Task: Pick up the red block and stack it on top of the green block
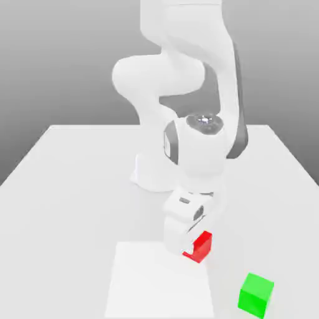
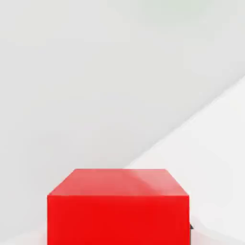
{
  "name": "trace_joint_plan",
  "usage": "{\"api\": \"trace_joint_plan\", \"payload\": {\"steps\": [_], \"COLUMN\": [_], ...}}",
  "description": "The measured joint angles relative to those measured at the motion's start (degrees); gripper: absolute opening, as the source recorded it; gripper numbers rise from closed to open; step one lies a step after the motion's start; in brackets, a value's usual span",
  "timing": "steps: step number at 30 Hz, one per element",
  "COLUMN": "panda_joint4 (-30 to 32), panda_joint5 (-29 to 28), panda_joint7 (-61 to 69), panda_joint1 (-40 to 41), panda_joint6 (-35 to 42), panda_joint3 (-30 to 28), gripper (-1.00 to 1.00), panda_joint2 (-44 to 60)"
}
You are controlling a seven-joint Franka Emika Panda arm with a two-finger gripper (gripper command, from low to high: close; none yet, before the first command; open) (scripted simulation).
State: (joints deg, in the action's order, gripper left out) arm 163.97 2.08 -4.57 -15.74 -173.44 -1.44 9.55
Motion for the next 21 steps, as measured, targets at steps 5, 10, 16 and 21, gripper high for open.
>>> {"api": "trace_joint_plan", "payload": {"steps": [5,10,16,21], "panda_joint4": [1.4,-4.0,-16.3,-24.9], "panda_joint5": [-2.0,-1.9,-1.6,-2.2], "panda_joint7": [-1.5,0.5,4.6,6.9], "panda_joint1": [-0.3,-1.9,-4.2,-5.2], "panda_joint6": [8.3,15.1,21.6,24.0], "panda_joint3": [-0.9,-0.4,0.9,2.2], "gripper": [-1.0,-1.0,-1.0,-1.0], "panda_joint2": [-9.7,-11.0,-5.1,0.8]}}
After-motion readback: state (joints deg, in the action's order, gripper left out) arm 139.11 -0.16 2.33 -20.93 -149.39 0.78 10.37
